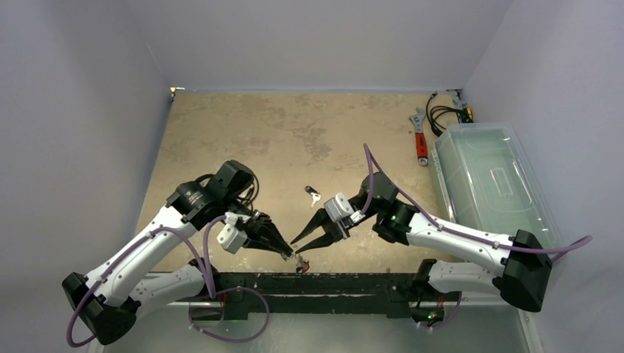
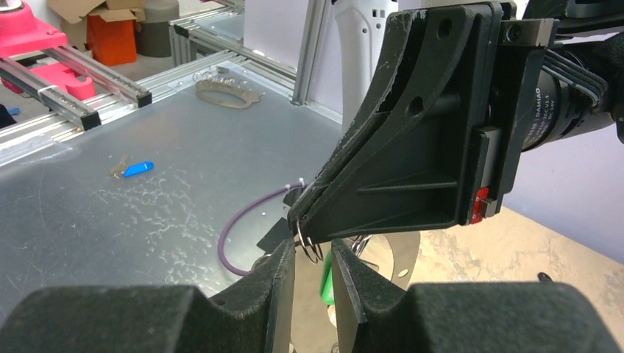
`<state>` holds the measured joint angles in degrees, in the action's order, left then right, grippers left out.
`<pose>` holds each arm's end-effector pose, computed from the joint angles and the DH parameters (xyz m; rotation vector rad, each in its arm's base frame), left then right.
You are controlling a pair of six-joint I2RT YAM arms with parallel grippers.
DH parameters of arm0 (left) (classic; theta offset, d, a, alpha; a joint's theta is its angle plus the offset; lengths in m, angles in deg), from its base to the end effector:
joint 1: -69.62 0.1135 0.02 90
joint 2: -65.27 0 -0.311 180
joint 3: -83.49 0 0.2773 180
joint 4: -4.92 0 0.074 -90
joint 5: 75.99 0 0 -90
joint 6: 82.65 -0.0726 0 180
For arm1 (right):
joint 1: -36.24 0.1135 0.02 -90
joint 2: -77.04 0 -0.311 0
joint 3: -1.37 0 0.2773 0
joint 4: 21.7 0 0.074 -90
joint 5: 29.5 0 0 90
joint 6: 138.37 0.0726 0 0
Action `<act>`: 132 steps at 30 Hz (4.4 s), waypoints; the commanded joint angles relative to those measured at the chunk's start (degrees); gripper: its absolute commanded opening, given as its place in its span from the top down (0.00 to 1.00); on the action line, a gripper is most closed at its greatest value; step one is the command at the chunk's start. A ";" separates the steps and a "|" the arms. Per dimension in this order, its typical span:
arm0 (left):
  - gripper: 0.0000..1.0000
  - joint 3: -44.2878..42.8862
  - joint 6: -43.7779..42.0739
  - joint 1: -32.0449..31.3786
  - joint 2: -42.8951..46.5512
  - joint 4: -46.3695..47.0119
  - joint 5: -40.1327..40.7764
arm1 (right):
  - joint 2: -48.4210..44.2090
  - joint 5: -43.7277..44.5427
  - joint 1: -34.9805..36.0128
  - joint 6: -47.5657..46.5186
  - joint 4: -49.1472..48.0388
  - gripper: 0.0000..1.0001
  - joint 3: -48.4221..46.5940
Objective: Put the keys on the keyring
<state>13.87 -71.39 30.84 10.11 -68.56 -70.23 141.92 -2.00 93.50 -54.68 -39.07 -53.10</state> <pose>0.0738 -0.1519 0.3683 1.7753 0.5486 -1.3610 0.0905 0.2598 0.3580 -1.5686 0.6915 1.4616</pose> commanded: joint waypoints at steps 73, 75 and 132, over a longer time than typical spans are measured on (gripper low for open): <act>0.60 24.50 65.97 1.72 22.45 70.42 31.25 | -12.86 32.14 1.02 -6.70 5.17 1.00 1.62; 0.64 24.45 66.50 1.74 21.62 71.03 31.27 | -12.65 31.94 1.00 -6.77 5.30 1.00 1.47; 1.00 22.55 61.13 1.79 22.70 64.97 34.92 | -16.59 36.14 1.02 -5.46 1.72 0.45 4.98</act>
<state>38.43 -7.98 32.43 31.88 -4.96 -35.00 127.54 28.03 94.37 -59.75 -35.84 -48.84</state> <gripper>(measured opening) 0.008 0.544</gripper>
